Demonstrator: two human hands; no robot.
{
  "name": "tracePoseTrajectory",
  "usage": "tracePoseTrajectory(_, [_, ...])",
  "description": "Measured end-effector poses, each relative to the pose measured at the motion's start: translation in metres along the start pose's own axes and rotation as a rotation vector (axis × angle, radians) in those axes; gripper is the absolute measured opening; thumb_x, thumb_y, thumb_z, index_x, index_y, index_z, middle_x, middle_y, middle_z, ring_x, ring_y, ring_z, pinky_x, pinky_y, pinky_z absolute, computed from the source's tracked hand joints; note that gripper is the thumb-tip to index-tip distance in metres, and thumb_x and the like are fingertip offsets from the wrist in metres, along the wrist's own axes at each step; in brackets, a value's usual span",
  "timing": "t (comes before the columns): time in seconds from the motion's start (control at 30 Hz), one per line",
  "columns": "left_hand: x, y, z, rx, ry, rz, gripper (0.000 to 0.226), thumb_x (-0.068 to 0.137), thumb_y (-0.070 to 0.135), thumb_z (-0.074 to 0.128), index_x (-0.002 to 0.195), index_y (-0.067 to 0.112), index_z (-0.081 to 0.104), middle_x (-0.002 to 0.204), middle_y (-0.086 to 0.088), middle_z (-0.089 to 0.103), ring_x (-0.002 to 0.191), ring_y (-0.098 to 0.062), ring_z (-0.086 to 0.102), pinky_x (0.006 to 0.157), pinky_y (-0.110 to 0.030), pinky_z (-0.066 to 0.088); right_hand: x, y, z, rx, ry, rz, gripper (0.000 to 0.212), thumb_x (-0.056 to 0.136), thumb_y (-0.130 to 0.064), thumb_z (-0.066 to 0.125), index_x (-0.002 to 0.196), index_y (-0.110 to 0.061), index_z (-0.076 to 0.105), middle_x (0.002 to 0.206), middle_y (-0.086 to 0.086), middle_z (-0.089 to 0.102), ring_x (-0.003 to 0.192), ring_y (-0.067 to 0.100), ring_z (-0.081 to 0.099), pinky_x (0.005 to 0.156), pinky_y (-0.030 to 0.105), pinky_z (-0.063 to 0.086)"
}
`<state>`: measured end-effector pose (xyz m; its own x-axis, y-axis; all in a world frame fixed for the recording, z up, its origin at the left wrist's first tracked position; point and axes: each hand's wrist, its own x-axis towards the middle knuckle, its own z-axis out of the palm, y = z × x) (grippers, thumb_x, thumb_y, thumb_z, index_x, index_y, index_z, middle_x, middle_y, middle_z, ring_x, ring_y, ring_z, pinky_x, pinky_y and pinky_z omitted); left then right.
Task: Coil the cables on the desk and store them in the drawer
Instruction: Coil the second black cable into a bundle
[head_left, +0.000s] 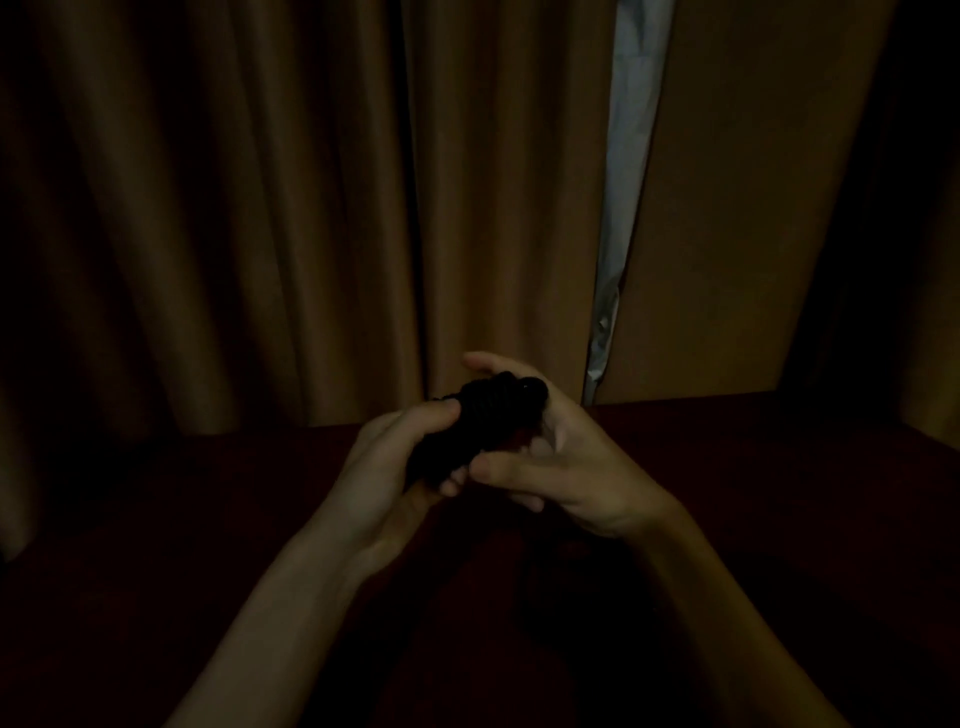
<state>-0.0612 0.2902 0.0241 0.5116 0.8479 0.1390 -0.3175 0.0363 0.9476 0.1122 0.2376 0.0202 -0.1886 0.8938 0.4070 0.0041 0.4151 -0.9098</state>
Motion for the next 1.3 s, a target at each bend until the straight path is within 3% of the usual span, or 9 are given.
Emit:
tracePoseTrajectory(0.17, [-0.003,0.004,-0.001,0.153,-0.061,-0.064,0.042,0.082,0.045,0.065,0.105,0.012,0.074,0.079,-0.006,0.068,0.064,-0.016,0.060,0.055,-0.023,0.046,-0.001,-0.003,0.001,-0.112,0.094,0.029,0.035,0.089,-0.003,0.073,0.120,-0.010,0.058,0.082,-0.002,0.068,0.052,0.005,0.056,0.043,0.018,0.041])
tracePoseTrajectory(0.33, [0.004,-0.012,-0.019,0.834,0.066,0.459,0.051,0.088,0.041,0.075,0.135,0.036,0.057,0.126,0.021,0.063,0.118,0.005,0.059,0.094,-0.018,0.051,0.003,0.000,0.005,-0.100,0.259,0.006,0.008,0.095,-0.009,0.068,0.103,-0.010,0.065,0.065,-0.016,0.067,0.050,-0.008,0.059,0.047,0.005,0.041])
tracePoseTrajectory(0.6, [0.010,-0.029,-0.022,1.089,0.087,0.874,0.049,0.092,0.032,0.067,0.136,0.013,0.059,0.122,0.004,0.066,0.109,-0.007,0.065,0.088,-0.027,0.055,0.006,0.008,0.016,-0.131,0.255,0.035,0.020,0.097,-0.027,0.066,0.086,-0.009,0.068,0.051,-0.013,0.059,0.041,-0.001,0.053,0.041,0.011,0.035])
tracePoseTrajectory(0.7, [0.006,-0.024,-0.020,0.990,0.119,0.797,0.033,0.093,0.032,0.067,0.126,0.030,0.063,0.103,0.017,0.070,0.089,0.003,0.067,0.072,-0.014,0.052,0.007,0.007,0.013,-0.051,0.192,0.113,0.026,0.098,-0.030,0.062,0.111,-0.007,0.065,0.074,-0.012,0.067,0.054,-0.003,0.058,0.052,0.010,0.041])
tracePoseTrajectory(0.87, [0.006,-0.014,-0.023,0.563,0.062,0.431,0.026,0.090,0.040,0.066,0.113,0.031,0.076,0.100,0.006,0.077,0.090,-0.011,0.072,0.076,-0.029,0.056,0.005,0.006,0.008,-0.048,0.107,0.136,0.049,0.095,-0.035,0.070,0.125,0.002,0.056,0.099,0.012,0.055,0.081,0.026,0.049,0.076,0.043,0.038])
tracePoseTrajectory(1.0, [0.003,-0.005,-0.021,0.352,-0.114,0.251,0.025,0.082,0.041,0.071,0.100,0.027,0.080,0.089,-0.007,0.075,0.074,-0.017,0.066,0.061,-0.024,0.050,0.007,0.012,0.009,0.100,0.088,0.127,0.058,0.088,-0.031,0.075,0.134,-0.003,0.054,0.103,0.017,0.062,0.076,0.023,0.057,0.063,0.030,0.045])
tracePoseTrajectory(1.1, [0.003,-0.001,-0.025,0.300,-0.125,0.179,0.038,0.074,0.048,0.070,0.097,0.020,0.081,0.083,-0.010,0.073,0.069,-0.019,0.063,0.058,-0.024,0.049,0.009,0.018,0.010,0.114,0.086,0.132,0.073,0.079,-0.038,0.085,0.134,-0.003,0.052,0.109,0.024,0.070,0.086,0.037,0.064,0.067,0.037,0.050])
tracePoseTrajectory(1.2, [0.004,-0.002,-0.028,0.297,-0.182,0.111,0.042,0.078,0.051,0.067,0.091,0.013,0.079,0.079,-0.016,0.069,0.067,-0.022,0.060,0.056,-0.026,0.045,0.008,0.017,0.009,-0.009,0.119,0.068,0.056,0.085,-0.034,0.082,0.130,-0.013,0.054,0.097,0.007,0.071,0.068,0.030,0.057,0.046,0.023,0.041])
tracePoseTrajectory(1.3, [0.004,-0.004,-0.029,0.259,-0.248,0.041,0.043,0.084,0.050,0.063,0.091,0.010,0.077,0.078,-0.019,0.066,0.064,-0.024,0.056,0.055,-0.028,0.043,0.003,0.009,0.014,0.083,0.036,0.036,0.041,0.094,-0.012,0.065,0.133,-0.008,0.052,0.083,0.009,0.068,0.057,0.012,0.063,0.051,0.018,0.048])
